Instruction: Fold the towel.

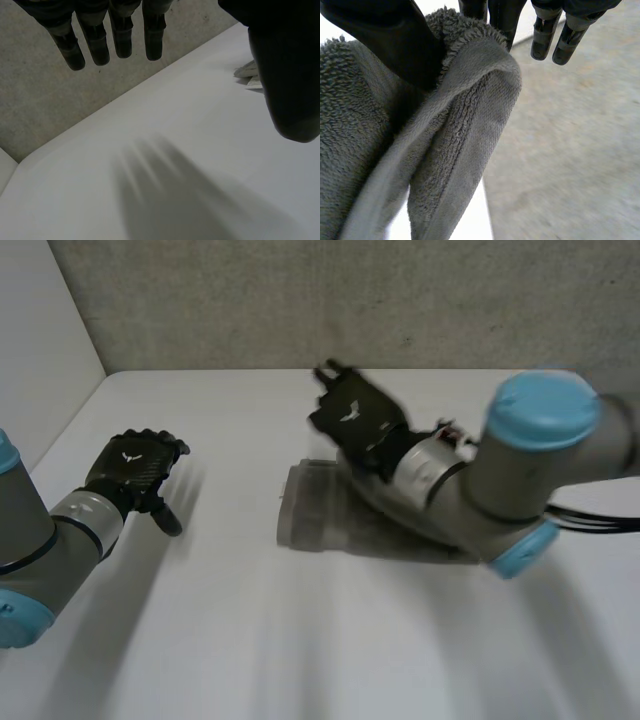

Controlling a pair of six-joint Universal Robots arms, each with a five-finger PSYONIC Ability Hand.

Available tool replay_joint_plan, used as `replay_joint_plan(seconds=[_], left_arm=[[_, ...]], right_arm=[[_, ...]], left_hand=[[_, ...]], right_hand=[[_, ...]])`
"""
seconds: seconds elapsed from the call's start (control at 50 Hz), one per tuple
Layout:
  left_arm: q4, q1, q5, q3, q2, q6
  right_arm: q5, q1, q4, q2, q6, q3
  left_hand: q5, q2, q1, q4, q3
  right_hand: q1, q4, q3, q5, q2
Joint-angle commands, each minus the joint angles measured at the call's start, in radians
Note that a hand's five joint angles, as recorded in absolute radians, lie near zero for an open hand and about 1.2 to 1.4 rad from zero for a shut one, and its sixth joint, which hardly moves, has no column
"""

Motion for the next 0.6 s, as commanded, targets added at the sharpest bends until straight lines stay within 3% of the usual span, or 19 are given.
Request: replay_joint_plan(seconds=[0.02,0.1,0.12,0.14,0.16,0.18,0.26,0.36,0.46,0.6], left_arm=[[0.007,0.0,0.0,-0.006,-0.006,0.0],[0.007,0.0,0.0,-0.006,-0.008,0.0],[0.007,-0.002,0.0,-0.003,-0.009,0.0],[0.007,-0.002,0.0,-0.003,-0.009,0.0],[0.007,-0.003,0.0,0.002,-0.009,0.0],[0.009,-0.005,0.0,0.005,-0.011,0.0],[0.019,-0.009,0.0,0.017,-0.014,0.0],[0.036,-0.026,-0.003,0.05,-0.016,-0.009],[0.029,-0.121,-0.003,0.132,-0.043,-0.107],[0.001,-0.227,-0.003,0.22,-0.081,-0.241]], right_arm=[[0.018,0.07,0.002,0.114,-0.004,-0.031],[0.021,0.085,0.002,0.139,-0.007,-0.031],[0.023,0.089,0.002,0.146,-0.004,-0.031],[0.027,0.091,0.004,0.151,-0.001,-0.031],[0.027,0.091,0.004,0.151,-0.001,-0.031],[0.03,0.093,0.005,0.153,0.005,-0.029],[0.046,0.097,0.007,0.143,0.028,-0.026],[0.049,0.085,0.004,0.099,0.176,-0.003],[0.058,0.062,0.011,-0.03,0.419,0.046],[0.056,-0.063,0.081,-0.145,0.542,0.162]], left_hand=[[-0.051,-0.062,-0.106,-0.047,-0.038],[-0.051,-0.062,-0.106,-0.047,-0.038],[-0.051,-0.065,-0.109,-0.047,-0.038],[-0.051,-0.065,-0.109,-0.047,-0.038],[-0.051,-0.065,-0.109,-0.047,-0.038],[-0.051,-0.065,-0.109,-0.047,-0.038],[-0.051,-0.065,-0.109,-0.047,-0.038],[-0.051,-0.062,-0.106,-0.047,-0.038],[-0.051,-0.062,-0.106,-0.047,-0.038],[-0.051,-0.062,-0.106,-0.047,-0.038]], right_hand=[[0.12,0.028,0.015,0.061,0.062],[0.12,0.028,0.015,0.061,0.062],[0.014,0.028,0.015,-0.045,-0.044],[-0.598,0.028,0.015,-0.657,-0.655],[-0.604,0.028,0.015,-0.663,-0.662],[-1.269,0.028,0.015,-1.16,-1.327],[-1.276,0.028,0.015,-1.16,-1.334],[-1.276,0.028,0.015,-1.16,-1.334],[-1.276,0.028,0.015,-1.16,-1.334],[-1.276,0.028,0.015,-1.16,-1.334]])
